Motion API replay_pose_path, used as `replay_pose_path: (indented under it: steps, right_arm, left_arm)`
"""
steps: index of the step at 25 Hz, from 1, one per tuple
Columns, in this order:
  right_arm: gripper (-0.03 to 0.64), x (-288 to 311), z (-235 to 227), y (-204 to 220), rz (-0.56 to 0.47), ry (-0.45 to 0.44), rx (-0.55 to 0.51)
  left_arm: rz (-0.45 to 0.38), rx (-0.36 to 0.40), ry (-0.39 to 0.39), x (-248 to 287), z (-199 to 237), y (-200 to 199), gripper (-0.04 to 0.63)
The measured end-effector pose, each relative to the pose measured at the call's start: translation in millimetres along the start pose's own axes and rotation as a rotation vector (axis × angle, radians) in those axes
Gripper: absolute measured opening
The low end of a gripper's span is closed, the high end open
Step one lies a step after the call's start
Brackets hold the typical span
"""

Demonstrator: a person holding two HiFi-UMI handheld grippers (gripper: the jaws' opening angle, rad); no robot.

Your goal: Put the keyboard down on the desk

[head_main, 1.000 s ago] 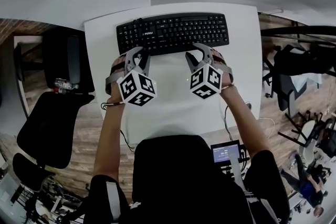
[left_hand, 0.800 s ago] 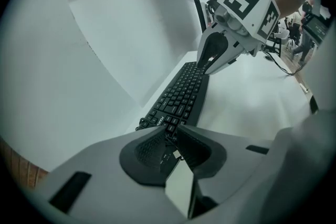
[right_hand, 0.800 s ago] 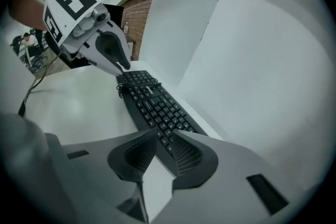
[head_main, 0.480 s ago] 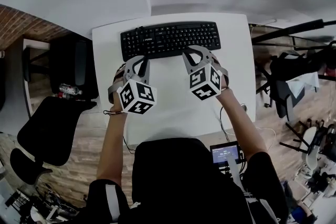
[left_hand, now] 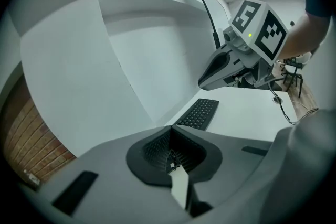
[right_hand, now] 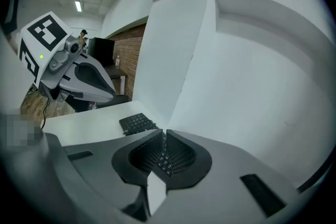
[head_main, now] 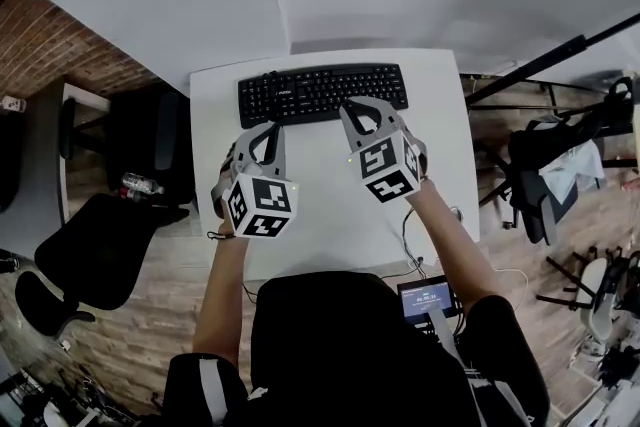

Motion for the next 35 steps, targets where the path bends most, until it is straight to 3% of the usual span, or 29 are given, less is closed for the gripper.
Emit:
replay_pose_path:
  steps: [7, 14, 19, 25, 30, 35]
  right_arm:
    - [0.044, -37.4, 6.3, -27.7, -0.114, -0.006, 0.031]
    - [0.041, -79.3, 13.2, -42.6, -0.238, -0.021, 0.122]
    - [0.04, -112.9, 17.2, -50.4, -0.298, -0.019, 0.183]
    - [0.041, -144.9, 26.7, -56.6, -0.364, -0.061, 0.229]
    - [0.041, -161.9, 34.9, -55.8, -0.408, -0.096, 0.245]
    - [0.041, -178.0, 37.9, -55.7, -0.45, -0.083, 0.276]
  left_arm:
    - [-0.065, -0.099, -0.061, -39.4, 5.2, -24.7, 0.014]
    - [-0.136, -0.141, -0.12, -74.8, 1.4, -50.0, 0.012]
    - [-0.175, -0.124, -0.172, -95.8, -4.3, -69.7, 0.012]
    - [-0.223, -0.175, -0.217, -125.2, -9.2, -85.6, 0.012]
    - [-0.295, -0.133, -0.247, -150.6, -11.7, -106.1, 0.012]
    - [-0.319, -0.141, -0.266, -168.3, -13.8, -112.1, 0.012]
Point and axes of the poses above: the fingertips, and each gripper's own axes: x forward along the fingers, z to its left, y out of its underside, the point moved 9 cm from there along -x, backward along the fingers, and after that the axes turned 14 degrees about x, right-handed, at the moved point
